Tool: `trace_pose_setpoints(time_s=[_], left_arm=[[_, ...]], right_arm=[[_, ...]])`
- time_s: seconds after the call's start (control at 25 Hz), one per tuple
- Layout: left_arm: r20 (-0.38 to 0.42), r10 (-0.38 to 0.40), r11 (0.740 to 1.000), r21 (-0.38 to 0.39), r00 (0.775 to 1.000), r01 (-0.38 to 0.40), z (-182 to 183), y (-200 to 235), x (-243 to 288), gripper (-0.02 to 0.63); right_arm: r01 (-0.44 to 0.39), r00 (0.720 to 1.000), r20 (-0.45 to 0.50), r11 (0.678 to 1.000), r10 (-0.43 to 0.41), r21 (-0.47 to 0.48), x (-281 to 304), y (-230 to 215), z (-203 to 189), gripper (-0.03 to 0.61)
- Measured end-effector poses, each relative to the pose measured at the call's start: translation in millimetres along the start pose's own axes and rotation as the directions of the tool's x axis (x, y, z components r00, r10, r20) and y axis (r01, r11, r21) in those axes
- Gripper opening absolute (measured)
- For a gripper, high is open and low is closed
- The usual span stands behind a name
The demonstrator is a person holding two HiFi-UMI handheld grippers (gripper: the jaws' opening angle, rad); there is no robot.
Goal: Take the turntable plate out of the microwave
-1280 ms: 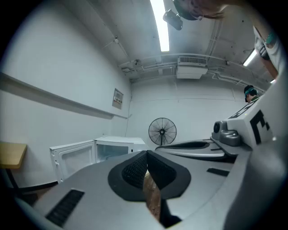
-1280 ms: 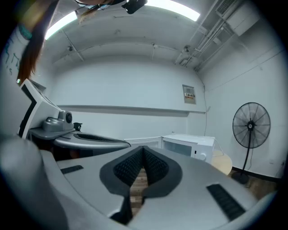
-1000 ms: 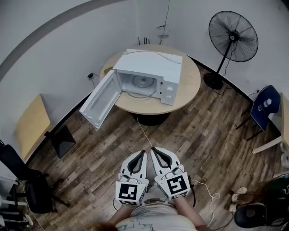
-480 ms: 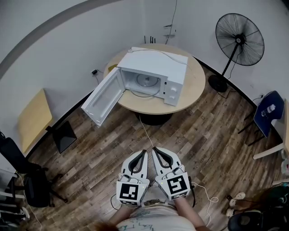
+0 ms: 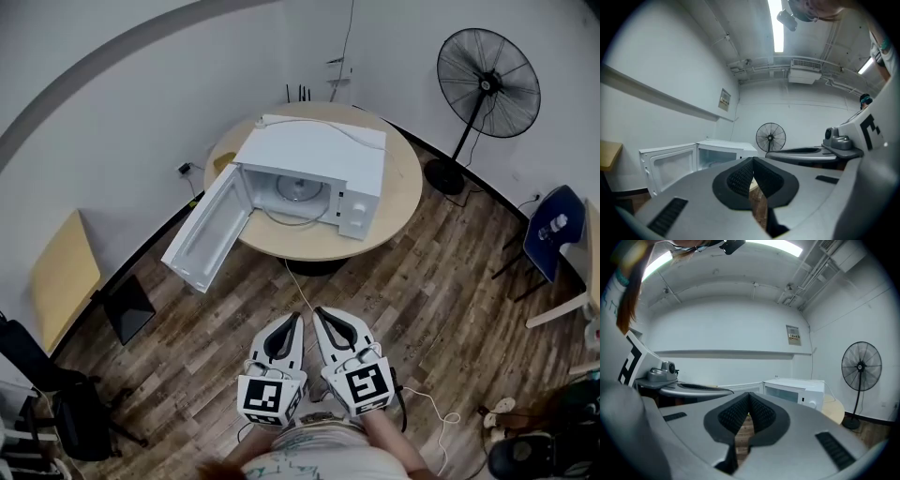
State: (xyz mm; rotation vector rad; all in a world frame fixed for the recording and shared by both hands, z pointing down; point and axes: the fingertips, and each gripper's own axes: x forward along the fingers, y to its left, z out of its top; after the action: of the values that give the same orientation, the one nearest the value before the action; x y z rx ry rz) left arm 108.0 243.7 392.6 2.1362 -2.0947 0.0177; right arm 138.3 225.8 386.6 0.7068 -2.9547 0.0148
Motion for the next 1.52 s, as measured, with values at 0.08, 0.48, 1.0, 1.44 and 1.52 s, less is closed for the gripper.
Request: trace_pose_setpoints(time_s=[0.08, 0.48, 1.0, 1.44, 1.52], left_arm=[[-0.001, -0.020, 1.000, -0.009, 1.000, 0.020, 4, 11, 15, 0.014], [-0.027, -0.070, 0.997, -0.034, 0.997, 0.069, 10, 59, 70, 0.014], [-0.028, -0.117, 0.993, -0.036, 0.993, 0.116, 16, 108, 101, 0.014], [-0.036, -0.169, 0.984, -0.061, 0.985, 0.167, 16, 125, 107, 0.014], [-0.043, -0.177, 0.983, -0.063, 0.983, 0.174, 16, 127, 110, 0.014]], right_arm=[[0.018, 1.000, -0.002, 1.000, -0.018, -0.005, 14, -9, 2, -0.009], [0.069, 0.997, -0.020, 0.998, -0.068, 0.006, 78, -35, 6, -0.009], [0.103, 0.994, -0.025, 0.995, -0.102, 0.017, 137, -41, 7, -0.009], [0.148, 0.988, -0.053, 0.989, -0.147, 0.006, 157, -37, 3, -0.009], [0.154, 0.987, -0.055, 0.988, -0.153, 0.009, 160, -40, 3, -0.009]])
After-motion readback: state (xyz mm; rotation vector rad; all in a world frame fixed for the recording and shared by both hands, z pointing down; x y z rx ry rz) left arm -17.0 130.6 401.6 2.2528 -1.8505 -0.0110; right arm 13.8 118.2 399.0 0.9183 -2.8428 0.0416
